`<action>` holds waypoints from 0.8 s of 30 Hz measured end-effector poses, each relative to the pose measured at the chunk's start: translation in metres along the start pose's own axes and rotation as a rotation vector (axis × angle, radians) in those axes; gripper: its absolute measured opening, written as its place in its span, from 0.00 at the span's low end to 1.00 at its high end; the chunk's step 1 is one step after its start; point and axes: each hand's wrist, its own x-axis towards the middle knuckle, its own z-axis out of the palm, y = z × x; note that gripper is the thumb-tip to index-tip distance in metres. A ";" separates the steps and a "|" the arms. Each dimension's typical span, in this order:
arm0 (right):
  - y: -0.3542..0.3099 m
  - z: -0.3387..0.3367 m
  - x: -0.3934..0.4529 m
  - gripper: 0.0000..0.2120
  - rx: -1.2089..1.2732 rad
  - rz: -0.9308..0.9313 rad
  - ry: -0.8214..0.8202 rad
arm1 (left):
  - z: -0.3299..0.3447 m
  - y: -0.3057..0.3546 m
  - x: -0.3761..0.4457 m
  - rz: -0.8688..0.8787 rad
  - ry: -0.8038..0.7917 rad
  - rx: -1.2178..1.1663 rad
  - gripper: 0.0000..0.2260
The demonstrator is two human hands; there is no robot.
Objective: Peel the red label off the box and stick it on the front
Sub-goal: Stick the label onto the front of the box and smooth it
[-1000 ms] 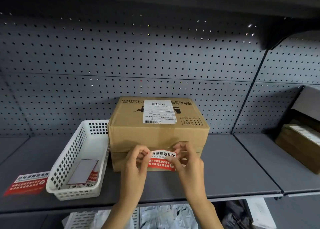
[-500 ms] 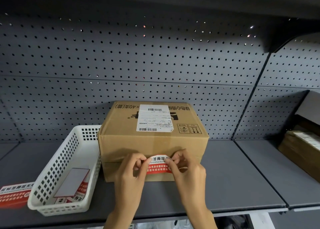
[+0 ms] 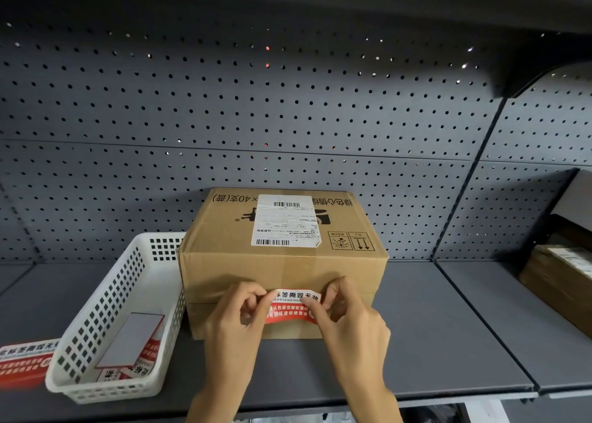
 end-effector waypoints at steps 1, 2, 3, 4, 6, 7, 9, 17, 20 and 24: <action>0.000 0.000 0.001 0.21 -0.015 0.000 0.007 | 0.000 -0.001 0.000 0.002 -0.004 0.001 0.08; 0.001 0.000 0.002 0.21 -0.024 0.001 0.012 | 0.000 -0.002 0.001 0.006 -0.005 0.005 0.08; 0.001 -0.001 0.003 0.22 -0.028 0.002 0.012 | 0.000 -0.003 0.001 0.007 -0.002 0.001 0.08; 0.002 -0.001 0.004 0.22 -0.028 -0.002 0.009 | 0.000 -0.003 0.001 0.004 0.007 -0.011 0.08; 0.003 -0.001 0.005 0.22 -0.028 -0.042 0.006 | 0.000 0.000 0.002 -0.010 0.028 -0.029 0.09; 0.002 0.000 0.005 0.23 -0.029 -0.076 0.006 | 0.001 0.002 0.002 -0.009 0.033 -0.010 0.10; -0.002 0.002 0.006 0.24 -0.031 -0.165 0.000 | 0.005 0.007 0.002 0.035 0.018 0.099 0.13; 0.012 0.000 0.014 0.24 -0.028 -0.206 -0.047 | 0.000 0.000 0.005 0.036 0.027 0.199 0.16; 0.022 -0.007 0.018 0.24 -0.019 -0.168 -0.040 | -0.009 -0.011 0.006 0.019 0.034 0.197 0.18; 0.021 -0.010 0.017 0.25 0.023 -0.219 -0.037 | -0.012 -0.013 0.003 -0.001 0.035 0.152 0.16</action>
